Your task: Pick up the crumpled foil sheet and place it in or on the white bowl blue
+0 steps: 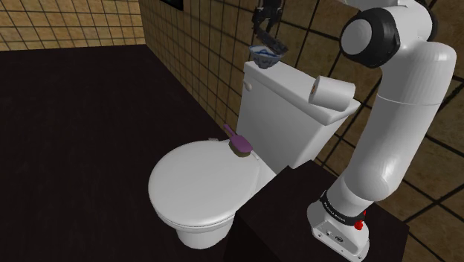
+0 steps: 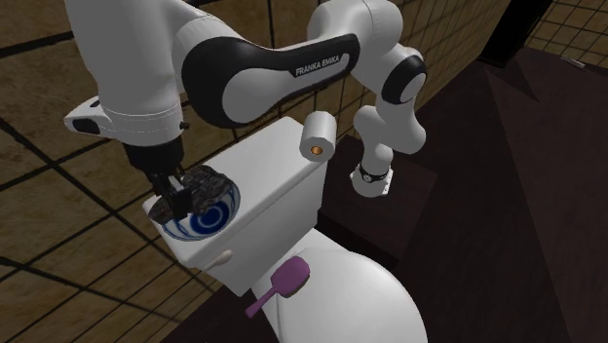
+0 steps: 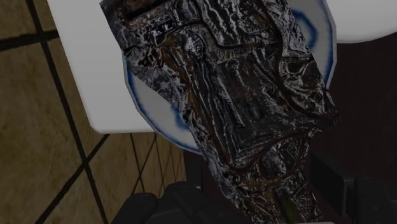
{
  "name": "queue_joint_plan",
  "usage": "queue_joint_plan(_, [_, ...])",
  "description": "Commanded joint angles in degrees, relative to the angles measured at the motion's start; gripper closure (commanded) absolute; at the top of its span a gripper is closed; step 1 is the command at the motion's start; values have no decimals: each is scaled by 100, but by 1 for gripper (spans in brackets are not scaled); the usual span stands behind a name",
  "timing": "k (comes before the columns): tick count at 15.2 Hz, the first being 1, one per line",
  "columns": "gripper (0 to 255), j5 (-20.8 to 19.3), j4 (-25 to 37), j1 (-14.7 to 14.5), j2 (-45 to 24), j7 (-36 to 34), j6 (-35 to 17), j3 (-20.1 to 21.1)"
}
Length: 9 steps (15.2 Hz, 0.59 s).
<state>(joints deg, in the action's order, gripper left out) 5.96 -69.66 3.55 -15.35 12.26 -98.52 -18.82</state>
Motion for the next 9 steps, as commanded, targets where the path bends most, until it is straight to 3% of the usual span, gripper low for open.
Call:
queue_joint_plan(1, [255, -20, -260, -19, 69, 10, -197, -1])
queue_joint_plan(9, [255, -93, -1178, -102, 281, -4, -913, 13])
